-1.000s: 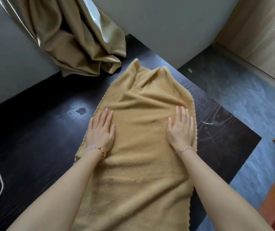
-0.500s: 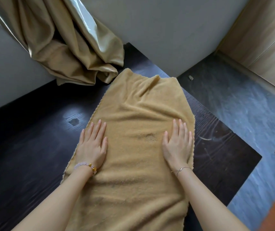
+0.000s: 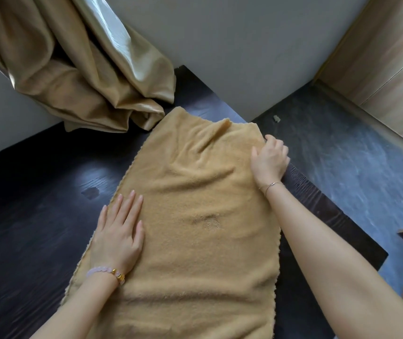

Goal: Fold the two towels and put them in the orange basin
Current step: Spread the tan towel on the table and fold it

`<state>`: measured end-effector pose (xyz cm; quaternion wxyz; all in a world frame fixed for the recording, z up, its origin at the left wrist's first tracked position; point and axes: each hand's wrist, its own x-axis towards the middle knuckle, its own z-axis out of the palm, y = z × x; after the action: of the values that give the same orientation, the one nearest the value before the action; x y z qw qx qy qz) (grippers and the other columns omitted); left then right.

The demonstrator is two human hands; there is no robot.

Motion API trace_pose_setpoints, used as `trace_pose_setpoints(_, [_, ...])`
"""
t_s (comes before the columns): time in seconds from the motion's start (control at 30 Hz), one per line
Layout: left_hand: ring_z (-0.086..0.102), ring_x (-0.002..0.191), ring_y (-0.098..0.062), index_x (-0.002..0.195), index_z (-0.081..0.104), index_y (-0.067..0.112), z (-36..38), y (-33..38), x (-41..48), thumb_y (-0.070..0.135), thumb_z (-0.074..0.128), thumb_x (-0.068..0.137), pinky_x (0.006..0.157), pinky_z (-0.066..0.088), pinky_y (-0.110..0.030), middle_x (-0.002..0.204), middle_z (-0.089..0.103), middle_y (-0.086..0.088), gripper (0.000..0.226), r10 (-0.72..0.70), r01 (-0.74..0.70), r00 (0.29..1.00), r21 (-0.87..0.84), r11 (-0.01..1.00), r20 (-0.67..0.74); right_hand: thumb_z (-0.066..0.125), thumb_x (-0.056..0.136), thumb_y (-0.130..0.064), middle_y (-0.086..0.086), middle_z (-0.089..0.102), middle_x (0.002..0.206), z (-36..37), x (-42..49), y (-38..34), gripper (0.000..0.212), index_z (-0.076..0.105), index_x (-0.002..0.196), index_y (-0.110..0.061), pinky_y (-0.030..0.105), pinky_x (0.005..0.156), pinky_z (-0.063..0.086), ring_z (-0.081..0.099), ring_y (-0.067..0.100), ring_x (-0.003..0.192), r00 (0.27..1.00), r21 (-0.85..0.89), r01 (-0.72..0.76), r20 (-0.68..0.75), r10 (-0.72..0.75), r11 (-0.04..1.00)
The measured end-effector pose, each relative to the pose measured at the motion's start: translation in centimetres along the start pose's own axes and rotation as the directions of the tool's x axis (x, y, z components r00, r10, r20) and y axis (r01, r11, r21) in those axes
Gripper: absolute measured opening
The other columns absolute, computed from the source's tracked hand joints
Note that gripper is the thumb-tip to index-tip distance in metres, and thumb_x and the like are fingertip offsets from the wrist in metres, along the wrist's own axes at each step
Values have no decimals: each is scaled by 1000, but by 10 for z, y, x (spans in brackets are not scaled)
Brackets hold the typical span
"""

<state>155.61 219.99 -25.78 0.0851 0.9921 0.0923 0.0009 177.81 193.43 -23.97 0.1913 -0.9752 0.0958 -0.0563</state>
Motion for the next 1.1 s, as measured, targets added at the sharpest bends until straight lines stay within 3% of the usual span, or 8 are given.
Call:
trace_pose_setpoints(0.23, [23,139,-18,143,35,19,0,3,1,34,25,90,114,11,-39,150,31,1,56,4,-3,1000,30,1000,-15,55,91,-29,8,52,126,-6,13,0,33,55,121,-15,41,98,40,44,26,118,996,108,-80,45,76,991])
trace_pose_setpoints(0.47, [26,139,-20,143,36,20,0,2,0,34,27,89,115,10,-39,150,33,1,56,-2,3,1000,32,999,-6,45,92,-32,6,63,113,-11,6,-7,27,58,105,-13,34,90,40,54,29,109,963,229,-268,84,255,936])
trace_pose_setpoints(0.53, [27,139,-21,143,36,20,0,1,0,34,28,89,114,11,-39,150,34,1,57,3,-3,1000,39,999,-7,48,90,-25,5,61,111,-19,-3,-13,20,59,102,-13,28,79,37,56,24,102,980,303,-197,33,197,932])
trace_pose_setpoints(0.63, [30,138,-22,142,38,19,1,1,0,34,28,89,114,12,-40,149,36,0,57,10,-10,1000,35,999,-15,53,84,-12,9,57,106,-27,-30,-28,16,58,99,-10,25,73,33,56,24,92,993,294,98,-94,-74,951])
trace_pose_setpoints(0.73, [32,137,-23,141,39,18,0,0,0,34,29,88,114,13,-40,148,37,0,56,10,-10,1000,32,999,-22,60,80,-6,12,57,96,-22,-74,-42,14,61,94,-8,30,69,39,56,29,84,918,187,395,-132,-375,900])
trace_pose_setpoints(0.83, [32,137,-23,141,40,18,0,0,-1,33,28,88,113,12,-40,148,37,-1,56,14,-13,1000,31,999,-27,57,79,-7,9,56,87,-8,-125,-45,11,62,89,-10,35,60,48,56,29,76,817,116,577,-64,-574,808])
trace_pose_setpoints(0.97, [31,138,-22,141,39,18,-2,1,-1,34,27,89,114,10,-39,149,36,-1,56,12,-12,1000,15,1000,-23,58,87,-12,1,61,89,6,-169,-35,10,65,94,-16,37,66,50,57,24,80,723,91,683,58,-688,725])
trace_pose_setpoints(1.1, [33,137,-23,141,40,18,-2,1,-1,34,28,88,113,11,-39,148,38,-1,56,14,-14,1000,21,1000,-21,59,84,-10,0,64,90,-11,-165,-36,16,65,99,-14,29,63,49,59,19,78,807,175,577,23,-589,798])
